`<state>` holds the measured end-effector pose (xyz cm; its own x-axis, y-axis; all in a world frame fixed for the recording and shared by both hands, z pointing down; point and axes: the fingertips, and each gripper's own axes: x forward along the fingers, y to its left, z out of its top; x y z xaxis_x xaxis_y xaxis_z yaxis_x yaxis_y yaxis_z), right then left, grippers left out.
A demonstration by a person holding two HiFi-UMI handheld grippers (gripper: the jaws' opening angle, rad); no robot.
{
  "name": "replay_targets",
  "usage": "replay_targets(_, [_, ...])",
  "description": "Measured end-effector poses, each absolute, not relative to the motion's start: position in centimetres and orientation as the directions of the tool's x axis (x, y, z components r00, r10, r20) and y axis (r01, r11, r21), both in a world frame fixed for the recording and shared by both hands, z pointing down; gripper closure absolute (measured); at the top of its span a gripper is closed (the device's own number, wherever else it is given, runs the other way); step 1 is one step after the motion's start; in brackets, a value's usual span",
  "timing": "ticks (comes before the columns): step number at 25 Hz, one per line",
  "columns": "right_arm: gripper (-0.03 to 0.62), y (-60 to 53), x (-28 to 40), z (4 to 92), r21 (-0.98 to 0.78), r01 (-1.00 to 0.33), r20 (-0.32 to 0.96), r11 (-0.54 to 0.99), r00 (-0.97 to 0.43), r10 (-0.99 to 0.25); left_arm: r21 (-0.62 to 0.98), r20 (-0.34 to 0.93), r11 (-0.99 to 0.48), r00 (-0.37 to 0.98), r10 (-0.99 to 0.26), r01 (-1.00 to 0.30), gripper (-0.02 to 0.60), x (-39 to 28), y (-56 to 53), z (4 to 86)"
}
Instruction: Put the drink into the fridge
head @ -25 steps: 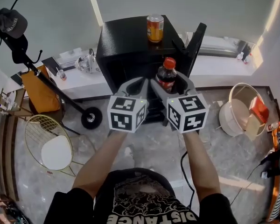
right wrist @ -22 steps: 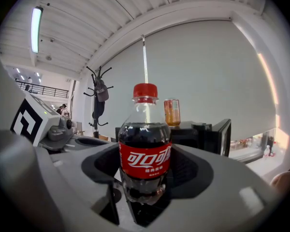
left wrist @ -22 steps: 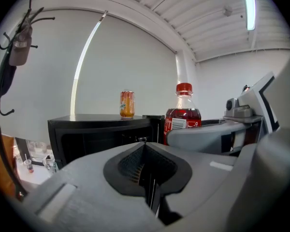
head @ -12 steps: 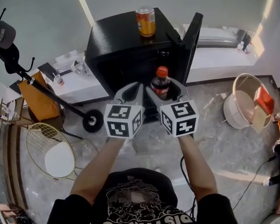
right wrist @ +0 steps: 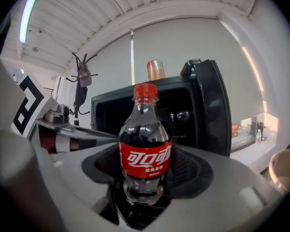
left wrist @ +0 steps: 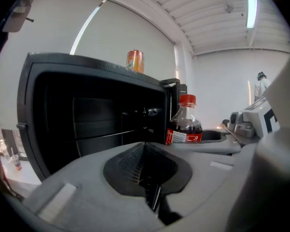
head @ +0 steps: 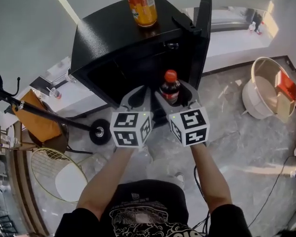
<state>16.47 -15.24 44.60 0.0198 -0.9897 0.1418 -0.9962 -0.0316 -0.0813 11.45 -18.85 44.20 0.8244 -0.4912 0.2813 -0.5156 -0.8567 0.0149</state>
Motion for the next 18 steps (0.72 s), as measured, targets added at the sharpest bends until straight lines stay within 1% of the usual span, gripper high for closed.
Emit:
replay_targets(5, [0.286, -17.6, 17.3, 48.4, -0.087, -0.993, 0.154, -0.076, 0.062, -0.986, 0.014, 0.308, -0.88, 0.839, -0.448, -0.475, 0.577, 12.6, -20.4, 47.7])
replay_targets(10, [0.286, -19.6, 18.6, 52.2, -0.075, -0.99, 0.169, -0.116, 0.102, -0.98, 0.003, 0.305, -0.884, 0.842, -0.445, -0.468, 0.577, 13.6, -22.2, 50.5])
replay_targets(18, [0.286, -22.7, 20.1, 57.7, -0.072, -0.988, 0.17, -0.138, 0.124, -0.978, 0.004, 0.333, -0.895, 0.845, -0.419, -0.446, 0.577, 15.4, -25.0, 55.1])
